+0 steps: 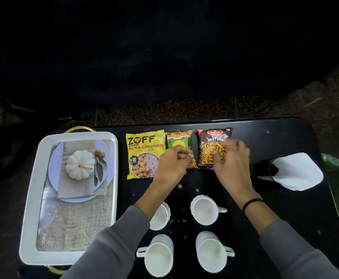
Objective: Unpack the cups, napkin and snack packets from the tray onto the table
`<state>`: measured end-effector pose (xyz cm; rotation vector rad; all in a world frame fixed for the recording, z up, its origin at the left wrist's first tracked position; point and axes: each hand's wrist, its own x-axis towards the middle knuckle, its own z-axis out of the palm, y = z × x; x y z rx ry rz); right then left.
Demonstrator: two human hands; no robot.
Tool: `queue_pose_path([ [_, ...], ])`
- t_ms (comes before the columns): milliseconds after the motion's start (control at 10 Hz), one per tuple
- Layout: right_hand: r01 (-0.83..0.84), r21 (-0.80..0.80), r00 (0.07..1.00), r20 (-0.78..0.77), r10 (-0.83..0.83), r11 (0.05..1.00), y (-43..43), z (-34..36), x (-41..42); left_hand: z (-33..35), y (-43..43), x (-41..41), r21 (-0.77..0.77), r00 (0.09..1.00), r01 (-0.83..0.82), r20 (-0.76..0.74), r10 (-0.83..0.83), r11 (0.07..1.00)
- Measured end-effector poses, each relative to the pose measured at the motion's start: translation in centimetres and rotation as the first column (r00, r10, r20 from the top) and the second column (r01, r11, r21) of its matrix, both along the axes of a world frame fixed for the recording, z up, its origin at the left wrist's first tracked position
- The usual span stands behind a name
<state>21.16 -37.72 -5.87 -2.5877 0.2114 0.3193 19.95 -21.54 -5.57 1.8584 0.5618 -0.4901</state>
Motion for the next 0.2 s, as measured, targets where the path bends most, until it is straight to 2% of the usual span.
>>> queue_pose_path([
  [100,-0.031,0.082,0.999,0.033,0.028,0.996,0.8,0.7,-0.8,0.7,0.6,-0.9,0.019,0.999,0.041,0.017,-0.041,0.999],
  [200,-0.08,0.154,0.994,0.085,0.068,0.985,2.1,1.1,-2.2,1.0,1.5,-2.4,0.109,0.991,0.106,0.067,-0.113,0.988],
])
